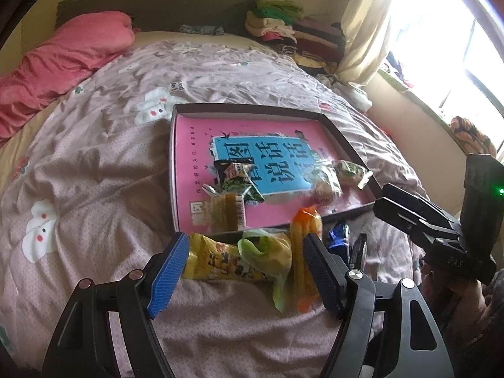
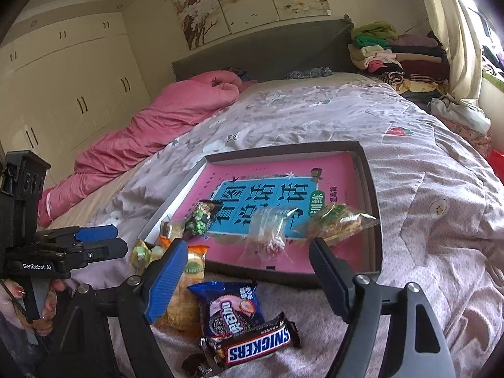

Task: Organize snacks
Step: 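Move both grippers back from the tray toward the snack pile beside it, then grasp the blue Oreo pack with the right gripper while the left gripper grasps the lime-green clear bag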

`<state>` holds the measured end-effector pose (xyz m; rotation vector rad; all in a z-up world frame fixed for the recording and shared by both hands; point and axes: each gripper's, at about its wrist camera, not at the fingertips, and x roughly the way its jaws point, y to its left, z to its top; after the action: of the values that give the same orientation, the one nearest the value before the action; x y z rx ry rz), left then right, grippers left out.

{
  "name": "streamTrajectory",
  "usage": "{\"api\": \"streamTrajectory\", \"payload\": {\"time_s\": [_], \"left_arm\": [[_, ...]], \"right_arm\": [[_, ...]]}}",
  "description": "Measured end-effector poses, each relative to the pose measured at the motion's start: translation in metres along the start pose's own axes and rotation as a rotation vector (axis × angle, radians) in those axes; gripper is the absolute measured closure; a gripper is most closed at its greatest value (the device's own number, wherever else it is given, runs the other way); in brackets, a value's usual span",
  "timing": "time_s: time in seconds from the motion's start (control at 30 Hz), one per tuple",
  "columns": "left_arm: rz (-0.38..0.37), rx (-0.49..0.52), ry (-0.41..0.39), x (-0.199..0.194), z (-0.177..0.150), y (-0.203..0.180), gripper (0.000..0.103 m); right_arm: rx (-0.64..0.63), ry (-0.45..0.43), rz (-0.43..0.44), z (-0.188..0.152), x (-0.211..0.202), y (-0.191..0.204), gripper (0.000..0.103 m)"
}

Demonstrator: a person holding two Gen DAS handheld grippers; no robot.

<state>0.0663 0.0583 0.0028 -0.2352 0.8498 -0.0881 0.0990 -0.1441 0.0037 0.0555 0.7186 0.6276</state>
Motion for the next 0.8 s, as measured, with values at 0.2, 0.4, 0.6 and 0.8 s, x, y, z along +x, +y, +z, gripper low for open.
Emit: {"api": "streamTrajectory", "payload": {"time_s": [0.2, 0.4, 0.6, 0.8], "left_arm": [[-0.001, 0.019, 0.016, 0.001, -0.005, -0.005, 0.027], [0.010, 0.035, 0.056, 0.008, -0.012, -0.007, 0.027], [-0.002, 0.047, 0.057, 0.008, -0.015, -0.010, 0.032], [-0.016, 0.065, 0.067, 0.013, -0.019, -0.014, 0.042]], "right_arm": [[-0.013, 0.020, 0.002, -0.005, -0.001, 0.005, 0.024], [-0.025, 0.047, -0.002, -0.011, 0.000, 0.010, 0.024], [-0.047, 0.078, -0.001, -0.016, 0.000, 0.014, 0.024], [-0.066, 0.126, 0.006, -0.021, 0.008, 0.015, 0.024]]}}
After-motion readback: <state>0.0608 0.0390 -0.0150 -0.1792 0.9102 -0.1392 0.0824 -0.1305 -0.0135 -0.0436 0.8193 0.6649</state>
